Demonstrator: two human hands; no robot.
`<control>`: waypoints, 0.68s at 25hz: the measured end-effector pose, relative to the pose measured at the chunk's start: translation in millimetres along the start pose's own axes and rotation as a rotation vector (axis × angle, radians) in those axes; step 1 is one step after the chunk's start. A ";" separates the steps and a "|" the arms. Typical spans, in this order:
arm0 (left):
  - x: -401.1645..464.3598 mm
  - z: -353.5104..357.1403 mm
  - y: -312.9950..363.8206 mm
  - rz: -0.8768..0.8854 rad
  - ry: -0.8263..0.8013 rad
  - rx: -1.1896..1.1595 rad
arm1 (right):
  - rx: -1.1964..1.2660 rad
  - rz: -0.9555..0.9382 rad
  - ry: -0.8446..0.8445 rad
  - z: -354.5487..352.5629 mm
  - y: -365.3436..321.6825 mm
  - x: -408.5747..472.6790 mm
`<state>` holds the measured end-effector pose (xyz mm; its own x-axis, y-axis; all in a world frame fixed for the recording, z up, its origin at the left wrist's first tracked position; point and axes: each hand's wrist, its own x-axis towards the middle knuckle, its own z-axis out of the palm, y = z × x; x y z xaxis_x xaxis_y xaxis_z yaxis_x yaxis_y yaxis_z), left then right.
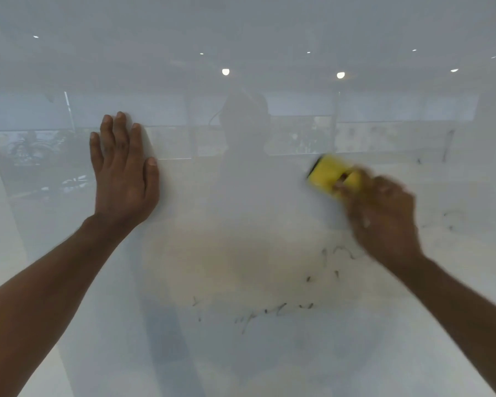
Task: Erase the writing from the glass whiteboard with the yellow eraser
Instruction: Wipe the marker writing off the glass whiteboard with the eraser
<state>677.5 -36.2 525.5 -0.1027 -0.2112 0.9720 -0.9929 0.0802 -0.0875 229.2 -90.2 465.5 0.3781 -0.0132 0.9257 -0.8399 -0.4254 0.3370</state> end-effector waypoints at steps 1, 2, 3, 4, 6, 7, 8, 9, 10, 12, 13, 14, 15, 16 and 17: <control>0.4 1.2 5.2 0.008 -0.007 -0.003 | -0.042 0.182 0.038 -10.2 24.6 12.1; 0.9 2.8 10.7 0.024 -0.012 -0.001 | -0.050 0.340 0.058 -14.4 39.9 16.2; 1.8 5.2 18.0 0.046 -0.013 0.001 | -0.050 0.461 0.060 -13.8 43.9 12.7; 2.9 7.7 25.0 0.064 -0.015 0.002 | -0.064 0.529 0.066 -9.3 35.4 5.8; 6.8 12.7 41.1 0.094 -0.007 -0.011 | -0.030 0.411 0.062 1.9 0.7 -22.8; 7.7 15.1 48.6 0.107 0.002 -0.013 | 0.045 0.263 -0.010 8.8 -20.8 -48.1; 8.5 18.4 55.9 0.118 0.013 -0.012 | 0.090 0.091 -0.136 14.0 -39.5 -80.8; 8.7 20.3 60.7 0.120 0.016 -0.011 | 0.109 -0.091 -0.254 15.5 -54.6 -114.6; 8.7 22.3 63.3 0.114 0.022 -0.014 | 0.089 -0.245 -0.350 12.7 -59.6 -143.7; 8.9 26.0 62.8 0.098 0.032 -0.018 | 0.069 -0.387 -0.388 7.9 -34.5 -167.6; 9.5 28.2 61.9 0.100 0.039 -0.014 | 0.048 -0.367 -0.352 3.3 -13.7 -157.5; 9.1 30.5 60.9 0.094 0.053 -0.017 | 0.015 -0.304 -0.282 -2.1 9.9 -137.6; 9.0 32.2 59.6 0.099 0.067 -0.030 | -0.024 -0.202 -0.211 -9.8 38.9 -112.8; 8.8 34.8 59.4 0.101 0.076 -0.034 | -0.097 -0.055 -0.131 -20.4 71.5 -83.8; 6.3 36.4 56.4 0.105 0.070 -0.036 | -0.137 0.113 -0.035 -28.2 101.5 -56.5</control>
<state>618.7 -68.5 518.7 -0.2004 -0.1312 0.9709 -0.9740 0.1336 -0.1830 111.6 -107.1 452.2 0.2895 -0.0867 0.9532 -0.9221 -0.2925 0.2534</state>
